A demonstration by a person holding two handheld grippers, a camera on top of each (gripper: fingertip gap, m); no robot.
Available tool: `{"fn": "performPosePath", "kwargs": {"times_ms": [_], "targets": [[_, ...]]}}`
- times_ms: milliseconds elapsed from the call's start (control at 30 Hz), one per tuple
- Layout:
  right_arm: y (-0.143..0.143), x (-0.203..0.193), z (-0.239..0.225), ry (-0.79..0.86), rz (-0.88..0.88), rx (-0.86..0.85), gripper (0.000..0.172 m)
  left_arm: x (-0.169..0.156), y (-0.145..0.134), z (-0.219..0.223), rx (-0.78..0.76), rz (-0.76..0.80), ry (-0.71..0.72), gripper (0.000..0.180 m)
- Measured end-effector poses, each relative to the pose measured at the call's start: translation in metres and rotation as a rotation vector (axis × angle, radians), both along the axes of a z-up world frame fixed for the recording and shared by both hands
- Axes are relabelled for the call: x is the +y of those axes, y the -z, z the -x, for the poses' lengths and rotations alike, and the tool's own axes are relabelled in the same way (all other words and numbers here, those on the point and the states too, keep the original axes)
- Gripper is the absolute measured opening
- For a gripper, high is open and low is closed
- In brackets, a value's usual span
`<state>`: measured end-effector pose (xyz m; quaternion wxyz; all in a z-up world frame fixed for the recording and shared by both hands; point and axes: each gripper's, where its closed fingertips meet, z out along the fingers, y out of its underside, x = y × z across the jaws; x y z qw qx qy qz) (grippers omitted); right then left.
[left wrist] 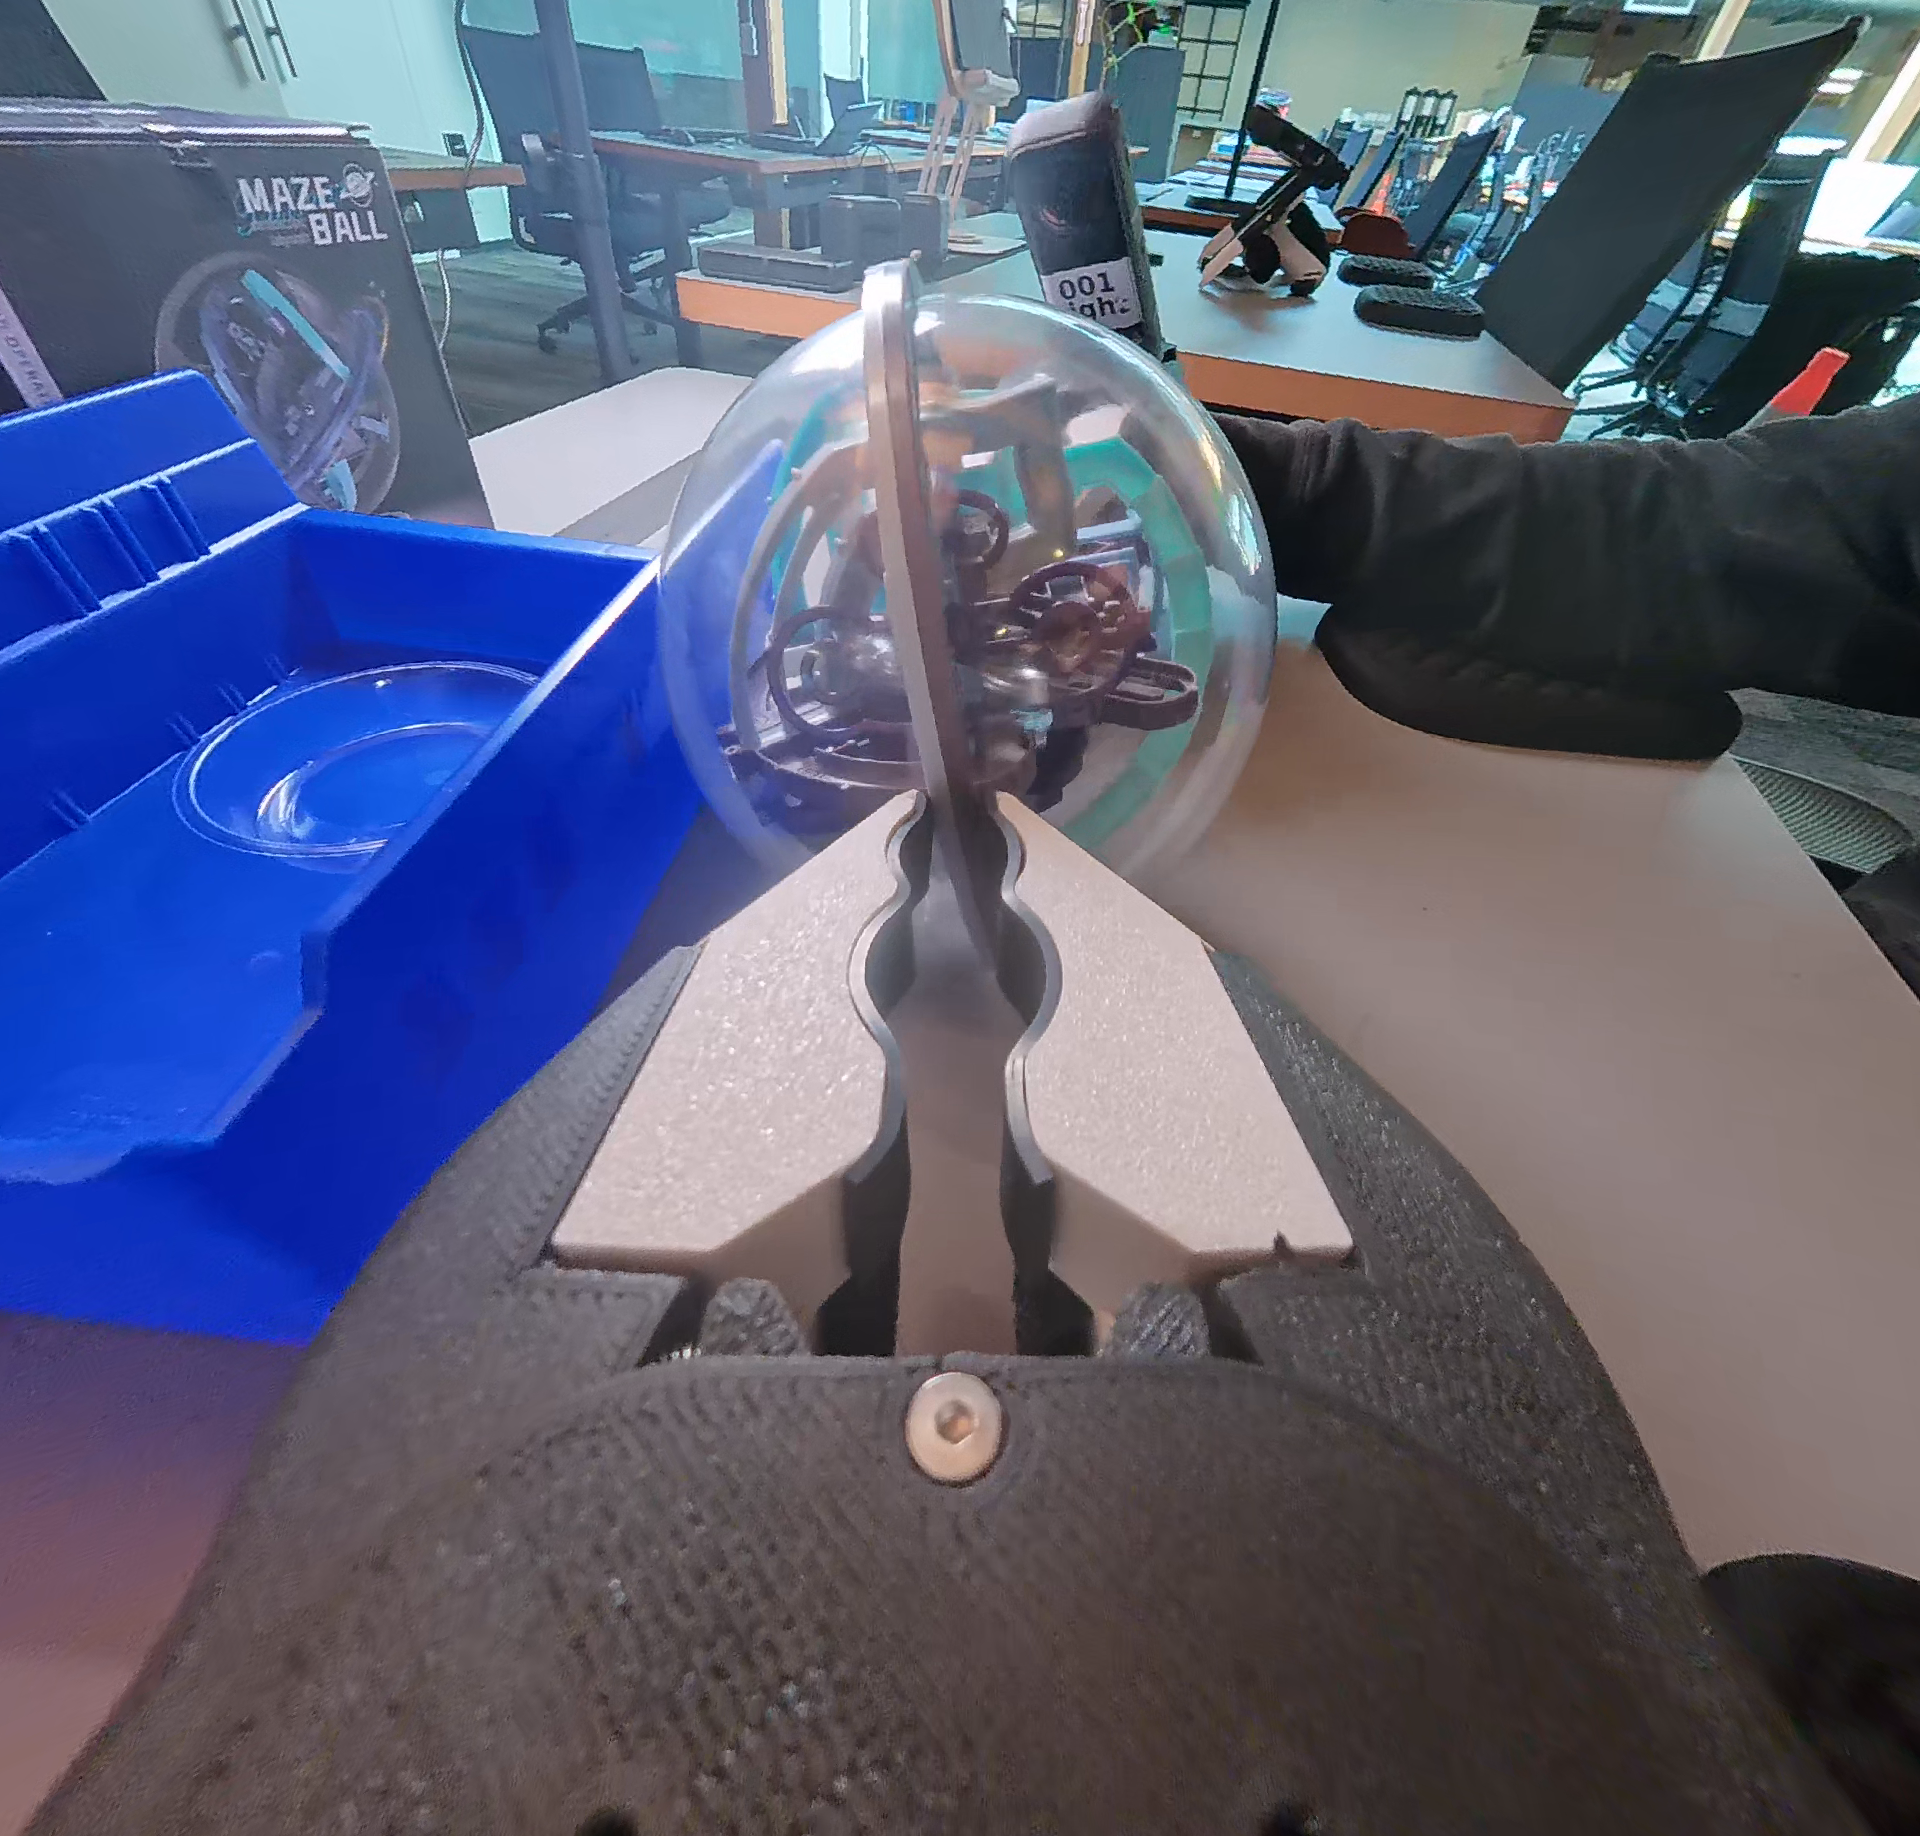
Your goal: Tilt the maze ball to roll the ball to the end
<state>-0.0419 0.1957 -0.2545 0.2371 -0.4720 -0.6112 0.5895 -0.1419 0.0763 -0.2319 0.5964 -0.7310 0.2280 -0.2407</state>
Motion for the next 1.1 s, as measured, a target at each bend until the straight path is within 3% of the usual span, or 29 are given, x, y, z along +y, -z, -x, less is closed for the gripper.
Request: {"fn": "performPosePath", "kwargs": {"times_ms": [100,267,500,633,700,733,800,900,1100], "targets": [[-0.001,0.001,0.003,-0.013,0.012,0.003,0.030,0.001,0.002,-0.002,0.007,0.004,0.003,0.007],[-0.004,0.000,0.009,-0.067,0.053,0.010,0.007,0.002,0.004,0.001,0.001,0.005,-0.005,0.008],[-0.009,-0.007,0.004,-0.117,0.073,0.037,0.005,-0.001,0.010,0.001,-0.013,0.038,0.008,0.009],[-0.018,-0.008,0.002,-0.098,0.006,0.086,0.005,-0.003,0.021,-0.006,-0.008,0.107,0.040,0.028],[-0.020,-0.010,-0.001,-0.091,-0.033,0.098,0.005,-0.002,0.025,-0.006,0.013,0.117,0.036,0.023],[-0.022,-0.011,-0.003,-0.091,-0.042,0.103,0.005,-0.001,0.027,-0.005,0.030,0.123,0.029,0.011],[-0.025,-0.012,-0.005,-0.085,-0.059,0.116,0.005,-0.001,0.027,-0.007,0.038,0.117,0.040,0.009],[-0.036,-0.012,-0.007,-0.068,-0.100,0.155,0.005,0.002,0.020,-0.006,0.095,0.072,0.010,0.007],[-0.079,-0.015,-0.012,-0.037,-0.167,0.283,0.006,0.005,-0.017,-0.008,0.107,-0.110,-0.035,0.006]]}}
